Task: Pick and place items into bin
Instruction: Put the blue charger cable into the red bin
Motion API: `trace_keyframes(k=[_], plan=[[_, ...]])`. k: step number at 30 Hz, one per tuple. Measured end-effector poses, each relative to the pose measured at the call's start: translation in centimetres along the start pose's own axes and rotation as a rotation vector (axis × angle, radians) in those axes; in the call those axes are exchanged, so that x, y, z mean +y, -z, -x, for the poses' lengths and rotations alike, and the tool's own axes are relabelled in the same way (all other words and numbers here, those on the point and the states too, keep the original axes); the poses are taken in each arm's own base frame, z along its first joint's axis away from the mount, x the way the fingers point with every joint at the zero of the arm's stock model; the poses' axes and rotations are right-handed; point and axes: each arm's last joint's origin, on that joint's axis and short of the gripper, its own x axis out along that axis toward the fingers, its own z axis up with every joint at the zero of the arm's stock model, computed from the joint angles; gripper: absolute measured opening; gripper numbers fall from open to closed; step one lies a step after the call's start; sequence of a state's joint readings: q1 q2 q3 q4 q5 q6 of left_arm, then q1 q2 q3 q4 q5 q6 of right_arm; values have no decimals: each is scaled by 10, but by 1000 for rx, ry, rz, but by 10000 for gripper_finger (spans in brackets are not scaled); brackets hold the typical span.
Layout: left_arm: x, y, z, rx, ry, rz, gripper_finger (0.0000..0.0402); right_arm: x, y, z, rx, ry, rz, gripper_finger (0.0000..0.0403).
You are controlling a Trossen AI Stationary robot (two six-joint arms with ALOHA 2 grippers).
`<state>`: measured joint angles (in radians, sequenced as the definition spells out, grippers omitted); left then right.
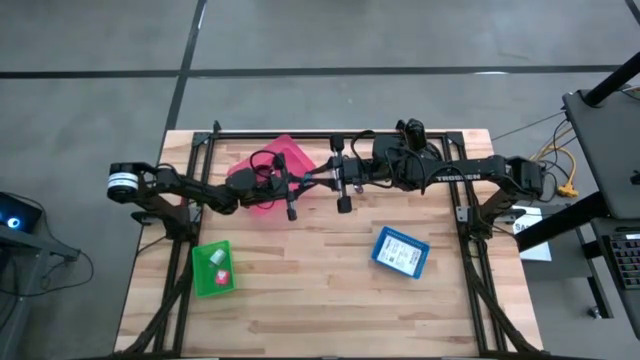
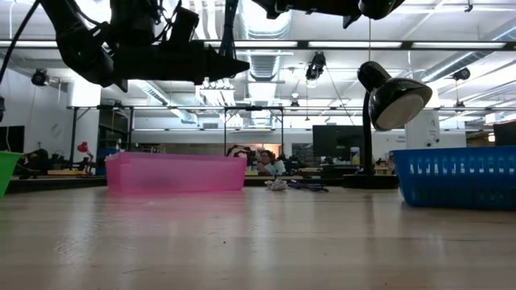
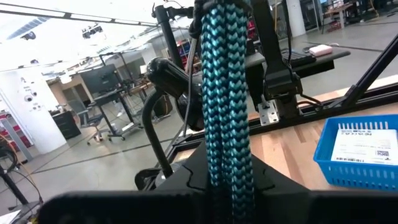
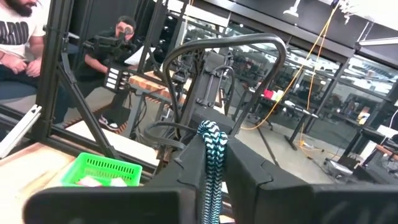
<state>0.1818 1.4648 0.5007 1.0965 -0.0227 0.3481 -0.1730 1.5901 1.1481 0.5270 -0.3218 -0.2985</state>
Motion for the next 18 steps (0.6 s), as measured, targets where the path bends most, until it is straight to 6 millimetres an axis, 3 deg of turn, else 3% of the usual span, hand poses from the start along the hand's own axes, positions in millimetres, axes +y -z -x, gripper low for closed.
trace_keyframes(k=[9, 18], plan=[[0, 1, 1, 13, 4, 0, 15, -1, -8, 10, 47, -1, -14, 103], [0, 0, 1, 15, -5, 0, 17, 1, -24, 44, 245, -49, -60, 129]])
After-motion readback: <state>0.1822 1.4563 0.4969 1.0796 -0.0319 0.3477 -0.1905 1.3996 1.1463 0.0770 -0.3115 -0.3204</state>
